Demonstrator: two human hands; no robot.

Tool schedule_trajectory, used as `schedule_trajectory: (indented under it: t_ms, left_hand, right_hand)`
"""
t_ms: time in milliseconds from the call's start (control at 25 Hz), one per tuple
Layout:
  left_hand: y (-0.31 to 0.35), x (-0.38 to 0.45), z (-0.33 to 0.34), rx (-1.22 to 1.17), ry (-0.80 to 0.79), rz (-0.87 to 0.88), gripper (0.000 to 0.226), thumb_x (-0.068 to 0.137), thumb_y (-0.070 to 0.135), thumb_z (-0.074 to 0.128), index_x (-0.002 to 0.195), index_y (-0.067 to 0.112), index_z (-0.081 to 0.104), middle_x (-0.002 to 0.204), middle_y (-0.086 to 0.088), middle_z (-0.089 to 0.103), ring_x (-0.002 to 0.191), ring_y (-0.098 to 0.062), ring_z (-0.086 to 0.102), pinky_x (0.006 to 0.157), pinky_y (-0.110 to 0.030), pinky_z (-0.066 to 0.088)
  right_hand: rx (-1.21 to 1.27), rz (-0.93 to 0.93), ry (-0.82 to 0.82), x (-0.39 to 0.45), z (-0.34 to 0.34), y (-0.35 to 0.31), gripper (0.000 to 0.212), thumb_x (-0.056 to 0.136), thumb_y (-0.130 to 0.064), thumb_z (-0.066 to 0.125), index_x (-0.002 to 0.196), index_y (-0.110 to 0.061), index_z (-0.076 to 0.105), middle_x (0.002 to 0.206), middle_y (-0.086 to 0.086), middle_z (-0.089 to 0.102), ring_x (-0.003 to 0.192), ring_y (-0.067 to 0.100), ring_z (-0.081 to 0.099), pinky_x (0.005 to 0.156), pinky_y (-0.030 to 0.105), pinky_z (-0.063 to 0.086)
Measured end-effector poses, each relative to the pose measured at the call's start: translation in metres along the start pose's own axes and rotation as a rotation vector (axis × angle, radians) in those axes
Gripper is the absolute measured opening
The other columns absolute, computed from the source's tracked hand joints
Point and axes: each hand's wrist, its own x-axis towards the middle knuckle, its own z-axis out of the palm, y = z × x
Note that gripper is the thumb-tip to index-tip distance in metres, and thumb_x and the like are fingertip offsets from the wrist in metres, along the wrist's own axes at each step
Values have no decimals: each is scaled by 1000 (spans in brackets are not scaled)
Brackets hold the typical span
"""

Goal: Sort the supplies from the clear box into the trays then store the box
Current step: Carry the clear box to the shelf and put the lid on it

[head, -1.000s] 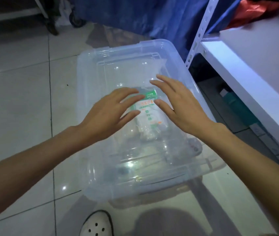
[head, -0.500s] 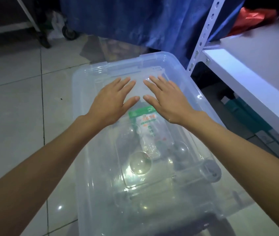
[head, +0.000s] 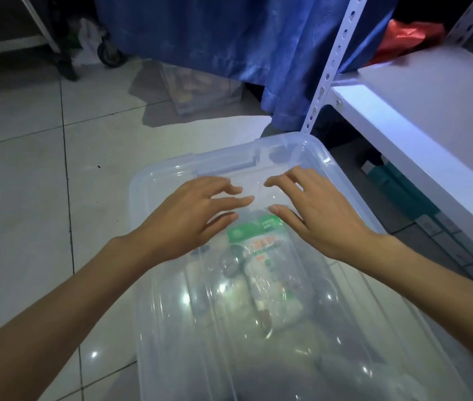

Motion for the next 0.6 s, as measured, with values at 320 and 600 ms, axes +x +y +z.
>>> schedule_trajectory:
  t_ms: [320, 600]
  left_hand:
    - [-33, 21, -9, -45, 180, -105, 32, 98, 37, 43, 125, 28, 58, 123, 6, 56, 123, -17, 45, 98, -35, 41]
    - [-80, 53, -6, -67, -278, -446, 62, 87, 73, 14, 136, 44, 40, 140, 9, 49, 126, -19, 45, 101, -45, 40]
  right_hand:
    - [118, 88, 88, 75, 13, 6, 36, 98, -39, 42, 128, -23, 51, 123, 0, 54, 112, 24, 49, 92, 42, 41]
    - [-25, 88, -226, 134, 21, 12, 47, 100, -52, 17, 121, -32, 53, 110, 2, 64, 103, 29, 55, 73, 38, 35]
